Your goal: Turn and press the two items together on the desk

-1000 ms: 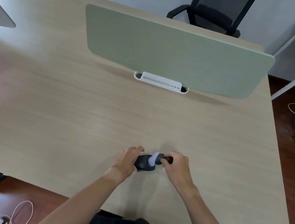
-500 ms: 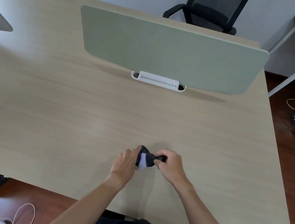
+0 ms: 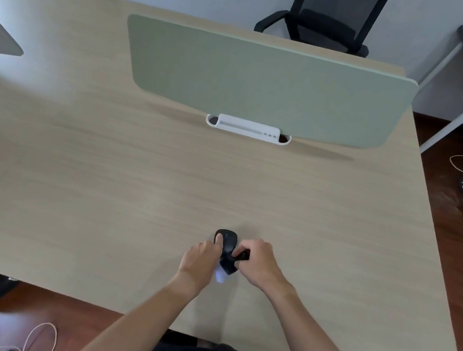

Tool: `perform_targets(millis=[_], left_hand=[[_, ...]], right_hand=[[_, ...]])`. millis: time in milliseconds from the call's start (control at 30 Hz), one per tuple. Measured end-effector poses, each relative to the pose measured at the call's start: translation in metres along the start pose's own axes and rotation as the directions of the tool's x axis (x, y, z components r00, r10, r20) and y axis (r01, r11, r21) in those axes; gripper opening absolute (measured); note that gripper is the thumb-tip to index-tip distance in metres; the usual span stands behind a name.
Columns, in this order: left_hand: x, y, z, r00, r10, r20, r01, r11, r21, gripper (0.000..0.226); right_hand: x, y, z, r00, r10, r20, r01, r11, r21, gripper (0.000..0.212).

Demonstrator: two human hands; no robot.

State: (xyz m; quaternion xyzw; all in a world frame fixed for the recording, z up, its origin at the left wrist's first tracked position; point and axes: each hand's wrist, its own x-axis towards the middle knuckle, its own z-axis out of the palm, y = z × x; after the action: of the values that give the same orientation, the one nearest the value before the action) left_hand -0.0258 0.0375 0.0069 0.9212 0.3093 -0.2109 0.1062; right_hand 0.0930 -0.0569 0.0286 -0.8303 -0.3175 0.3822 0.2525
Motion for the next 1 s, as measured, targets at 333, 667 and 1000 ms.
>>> perform_targets(millis=[333,667,1000], left_hand=[[0.010,-0.003,-0.004,0.996,0.046,-0.081,-0.040,0.996,0.081,0.055],[0.024,-0.018,-0.007,0.969,0.247,-0.022,-0.247,0.967,-0.055,0.071],[0.018,-0.009,-0.011,0.977,0.211,-0.026,-0.209,0.976,0.060,0.068]], right_hand=[[-0.003,0.009,-0.012,0.965,0.099,-0.242,-0.079,0.993,0.089,0.021],[-0.001,0.008,-0.001,0.956,0.154,-0.249,-0.120,0.982,0.147,0.019],[-0.016,-0.009,0.004,0.992,0.067,-0.111,-0.047,0.984,0.172,0.013]])
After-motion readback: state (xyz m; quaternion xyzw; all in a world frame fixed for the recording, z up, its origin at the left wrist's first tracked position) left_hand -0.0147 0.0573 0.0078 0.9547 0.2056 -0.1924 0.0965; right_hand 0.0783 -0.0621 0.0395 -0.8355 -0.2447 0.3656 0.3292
